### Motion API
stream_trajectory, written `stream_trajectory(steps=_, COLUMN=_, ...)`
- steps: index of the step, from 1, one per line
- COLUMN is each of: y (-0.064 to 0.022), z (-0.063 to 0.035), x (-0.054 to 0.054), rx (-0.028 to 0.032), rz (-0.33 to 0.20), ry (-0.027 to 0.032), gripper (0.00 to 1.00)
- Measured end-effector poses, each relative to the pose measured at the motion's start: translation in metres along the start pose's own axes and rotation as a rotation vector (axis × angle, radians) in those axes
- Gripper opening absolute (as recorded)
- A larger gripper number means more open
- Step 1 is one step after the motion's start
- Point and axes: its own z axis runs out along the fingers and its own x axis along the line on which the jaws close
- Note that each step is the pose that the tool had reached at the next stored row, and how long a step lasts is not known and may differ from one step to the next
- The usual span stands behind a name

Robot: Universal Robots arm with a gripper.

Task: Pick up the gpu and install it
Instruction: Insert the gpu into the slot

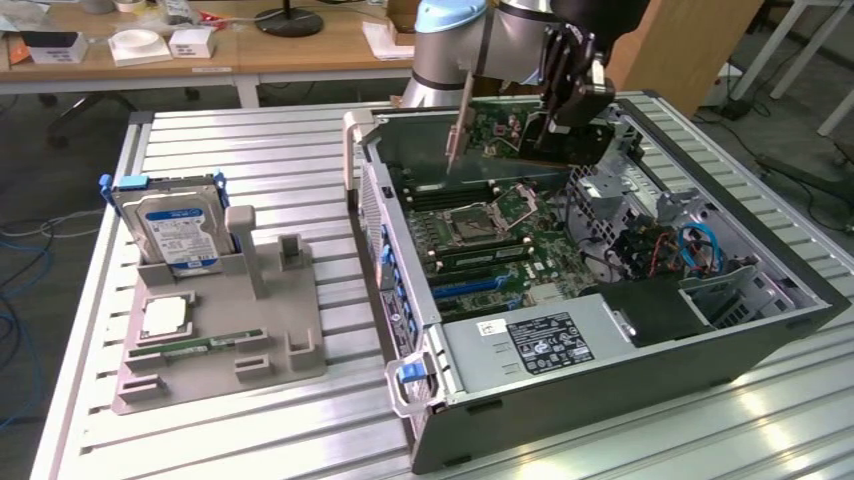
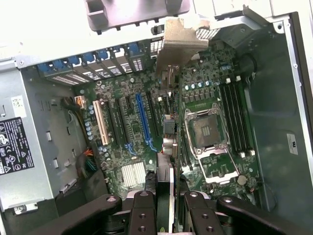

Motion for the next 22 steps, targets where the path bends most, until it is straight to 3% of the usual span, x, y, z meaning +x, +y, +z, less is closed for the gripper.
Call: stream_trajectory(steps=22, y=-0.0001, z=0.0000, x=0.0002, rx=-0.0022, rz=-0.127, ry=0.0022, gripper=0.27)
